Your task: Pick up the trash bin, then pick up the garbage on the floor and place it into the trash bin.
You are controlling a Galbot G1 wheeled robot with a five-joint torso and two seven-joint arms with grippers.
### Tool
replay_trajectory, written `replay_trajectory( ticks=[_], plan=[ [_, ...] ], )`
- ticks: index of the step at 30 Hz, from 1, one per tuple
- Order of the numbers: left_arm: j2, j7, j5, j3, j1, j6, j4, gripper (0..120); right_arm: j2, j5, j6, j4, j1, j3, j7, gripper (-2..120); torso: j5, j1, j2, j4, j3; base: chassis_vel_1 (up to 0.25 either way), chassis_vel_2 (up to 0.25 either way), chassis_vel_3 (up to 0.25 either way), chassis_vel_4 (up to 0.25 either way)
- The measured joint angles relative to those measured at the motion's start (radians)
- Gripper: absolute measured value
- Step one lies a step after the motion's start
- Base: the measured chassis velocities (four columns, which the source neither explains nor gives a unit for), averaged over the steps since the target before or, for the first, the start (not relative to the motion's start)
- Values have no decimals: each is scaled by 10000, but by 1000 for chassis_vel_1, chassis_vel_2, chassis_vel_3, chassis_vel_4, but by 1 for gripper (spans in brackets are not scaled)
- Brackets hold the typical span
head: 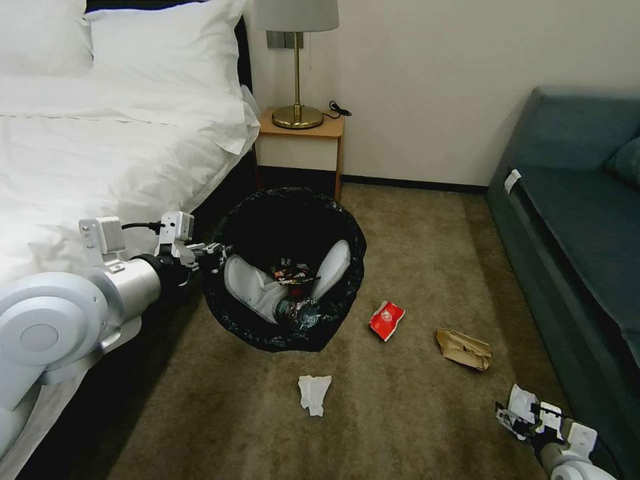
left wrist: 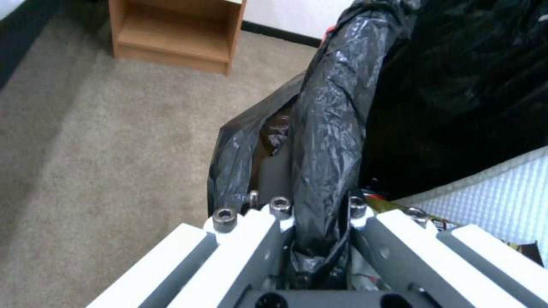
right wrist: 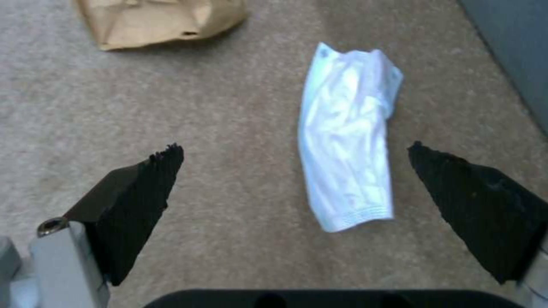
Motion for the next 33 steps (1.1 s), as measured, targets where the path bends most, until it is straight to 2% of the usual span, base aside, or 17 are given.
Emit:
replay_trajectory(
  ticks=[12, 17, 20, 27, 33],
  plan=[
    [174, 137, 32, -623, 645, 0, -183, 1, 94, -33, 192, -443, 247, 36, -195, 100, 0, 0, 0, 0, 0, 0, 0, 0, 0],
    [277, 181, 54, -1060, 1121, 0, -286, 1, -60, -44, 292, -702, 280, 27, -338, 100, -1, 0, 0, 2, 0, 0, 0, 0, 0],
    [297, 200, 70, -1154, 1274, 0, -354, 1, -134, -43, 337, -814, 286, 30, -416, 100, 0, 0, 0, 1, 0, 0, 0, 0, 0],
    [305, 203, 115, -1171, 1327, 0, -404, 1, -140, -41, 424, -950, 348, 81, -520, 100, -1, 0, 0, 0, 0, 0, 0, 0, 0],
    [304, 258, 92, -1490, 1442, 0, -532, 1, -65, -54, 418, -964, 445, 63, -528, 100, 0, -1, 0, 0, 0, 0, 0, 0, 0]
  ],
)
